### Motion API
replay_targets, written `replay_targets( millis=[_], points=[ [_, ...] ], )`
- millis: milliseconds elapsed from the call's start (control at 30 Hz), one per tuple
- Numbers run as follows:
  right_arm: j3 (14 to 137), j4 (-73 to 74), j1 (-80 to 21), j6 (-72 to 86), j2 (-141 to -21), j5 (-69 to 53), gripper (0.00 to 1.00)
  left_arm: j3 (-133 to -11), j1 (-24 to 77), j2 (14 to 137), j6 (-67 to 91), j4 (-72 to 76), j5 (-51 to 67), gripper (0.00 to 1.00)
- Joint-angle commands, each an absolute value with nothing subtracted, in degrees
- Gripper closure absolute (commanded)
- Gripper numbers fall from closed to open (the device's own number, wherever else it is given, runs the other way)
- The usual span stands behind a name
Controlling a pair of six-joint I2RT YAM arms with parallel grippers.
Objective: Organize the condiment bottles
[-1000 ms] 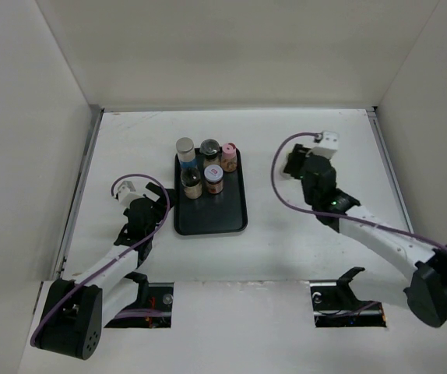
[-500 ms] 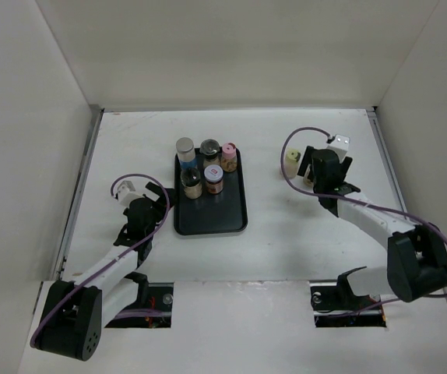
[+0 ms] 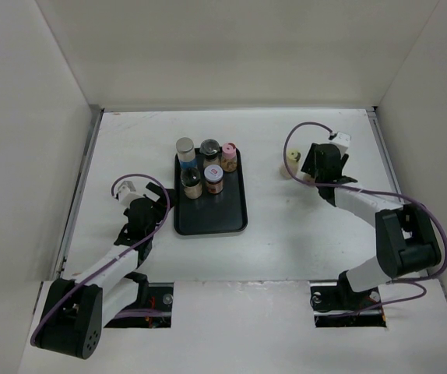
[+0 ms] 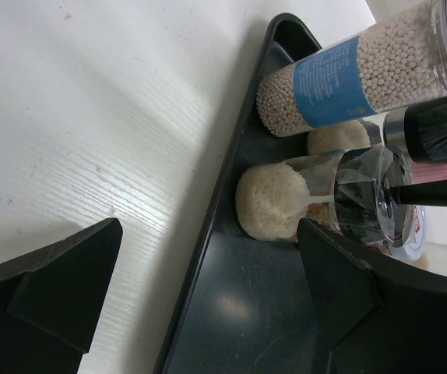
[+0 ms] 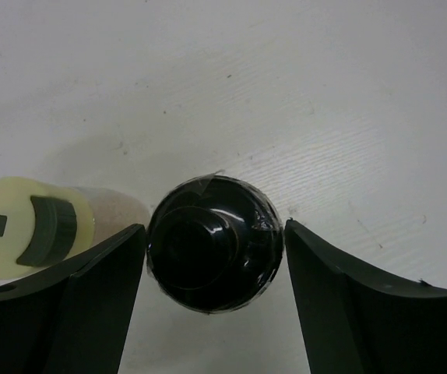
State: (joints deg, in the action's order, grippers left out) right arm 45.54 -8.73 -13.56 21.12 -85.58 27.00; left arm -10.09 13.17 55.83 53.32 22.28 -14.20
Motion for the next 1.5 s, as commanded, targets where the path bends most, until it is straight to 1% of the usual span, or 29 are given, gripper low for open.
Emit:
replay_targets(
  millis=[0, 33, 67, 133, 233, 433, 567, 667, 800, 967, 1067, 1167, 1233, 1333, 1400, 1467],
  points=[
    [48.2, -14.5, -13.6, 21.9, -86.1, 26.0, 0.28, -10.5, 13.2, 55.0, 52.9, 25.3, -14.0, 0.00],
    [48.0, -15.0, -13.7, 22.0, -86.0, 26.6, 0.35, -10.6, 13.2, 55.0, 52.9, 25.3, -14.2, 0.00],
    [47.7, -15.3, -13.7, 22.0, -85.6, 27.5, 0.39, -10.7, 13.4, 55.3, 52.8, 25.3, -14.3, 0.00],
    [46.5, -15.6, -14.8, 21.9, -83.9, 30.0, 0.42, -10.7, 13.4, 55.4, 52.7, 25.2, -14.0, 0.00],
    [43.1, -14.7, -18.9, 22.1, -78.9, 34.4, 0.43, -10.8, 13.5, 55.3, 52.6, 25.4, -14.7, 0.00],
    [39.2, -6.5, -31.2, 24.1, -66.2, 36.1, 0.45, -11.2, 14.0, 56.4, 52.7, 25.6, -14.7, 0.00],
    [40.4, -4.4, -41.1, 25.6, -63.7, 35.0, 0.45, -11.1, 13.5, 55.8, 53.0, 25.4, -14.2, 0.00],
    [44.4, -6.4, -49.1, 26.0, -68.0, 33.2, 0.45, -10.6, 13.1, 54.6, 53.0, 25.6, -15.0, 0.00],
    [53.2, -9.9, -57.6, 23.6, -79.8, 31.6, 0.45, -10.5, 12.4, 54.1, 53.2, 24.5, -14.9, 0.00],
    [63.4, -12.0, -63.8, 20.1, -92.7, 31.5, 0.45, -9.9, 11.0, 52.5, 53.3, 23.7, -14.8, 0.00],
    [67.3, -12.5, -65.9, 19.2, -98.9, 31.6, 0.44, -9.8, 10.8, 51.5, 53.3, 22.8, -14.7, 0.00],
    [69.9, -12.3, -67.7, 19.3, -103.1, 31.6, 0.41, -10.1, 11.0, 52.6, 53.4, 23.1, -14.5, 0.00],
    [70.7, -12.4, -68.4, 19.0, -105.1, 32.0, 0.38, -10.2, 11.0, 53.0, 53.4, 22.9, -14.0, 0.00],
    [70.3, -12.2, -68.7, 19.9, -105.2, 32.6, 0.33, -10.1, 11.1, 53.0, 53.5, 23.3, -14.3, 0.00],
    [69.4, -12.5, -68.7, 20.0, -104.3, 32.6, 0.24, -10.3, 11.2, 53.7, 53.5, 23.4, -13.9, 0.00],
    [68.7, -12.1, -68.7, 20.0, -103.1, 32.6, 0.11, -10.2, 11.1, 53.6, 53.5, 23.4, -13.5, 0.00]
  ],
)
